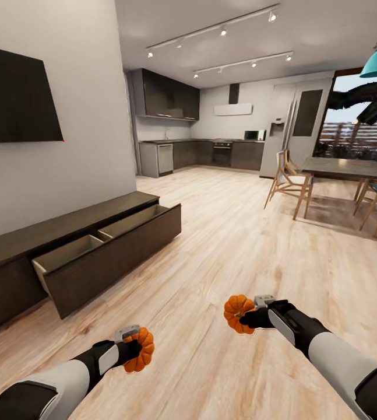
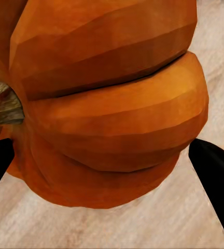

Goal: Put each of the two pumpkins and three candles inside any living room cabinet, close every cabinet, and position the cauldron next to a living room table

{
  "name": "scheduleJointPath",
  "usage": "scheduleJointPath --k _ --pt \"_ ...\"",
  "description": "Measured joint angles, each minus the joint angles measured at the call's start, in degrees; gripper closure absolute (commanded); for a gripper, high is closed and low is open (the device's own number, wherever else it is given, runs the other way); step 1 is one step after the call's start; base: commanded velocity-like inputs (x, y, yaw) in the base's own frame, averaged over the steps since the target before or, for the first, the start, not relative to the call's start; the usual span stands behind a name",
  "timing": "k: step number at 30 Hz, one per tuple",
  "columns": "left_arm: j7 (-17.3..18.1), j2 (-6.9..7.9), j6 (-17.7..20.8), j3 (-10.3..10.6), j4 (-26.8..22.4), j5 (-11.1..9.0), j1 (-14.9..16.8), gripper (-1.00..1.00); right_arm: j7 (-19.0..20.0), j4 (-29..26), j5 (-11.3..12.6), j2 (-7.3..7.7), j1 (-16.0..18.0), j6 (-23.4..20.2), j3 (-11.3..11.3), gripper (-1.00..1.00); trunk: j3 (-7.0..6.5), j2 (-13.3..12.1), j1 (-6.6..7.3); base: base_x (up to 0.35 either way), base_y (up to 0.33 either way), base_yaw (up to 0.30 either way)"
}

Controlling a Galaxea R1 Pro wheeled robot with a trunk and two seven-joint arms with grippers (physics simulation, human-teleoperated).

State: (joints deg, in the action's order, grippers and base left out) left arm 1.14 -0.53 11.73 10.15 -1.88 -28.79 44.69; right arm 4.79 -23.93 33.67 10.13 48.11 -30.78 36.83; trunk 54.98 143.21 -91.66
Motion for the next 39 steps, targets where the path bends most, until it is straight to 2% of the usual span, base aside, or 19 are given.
scheduleJointPath --k 23,39 --pt "0.0 0.00 0.0 0.0 0.0 0.0 0.0 1.00 -0.1 0.4 -0.2 -0.08 0.0 0.0 0.1 1.00 0.00 0.0 0.00 0.314 -0.187 0.008" --pt "0.0 -0.03 0.0 0.0 0.0 0.0 0.0 1.00 -0.2 0.4 -0.2 -0.09 0.0 0.1 0.1 1.00 0.00 0.0 0.00 0.299 -0.210 0.261"
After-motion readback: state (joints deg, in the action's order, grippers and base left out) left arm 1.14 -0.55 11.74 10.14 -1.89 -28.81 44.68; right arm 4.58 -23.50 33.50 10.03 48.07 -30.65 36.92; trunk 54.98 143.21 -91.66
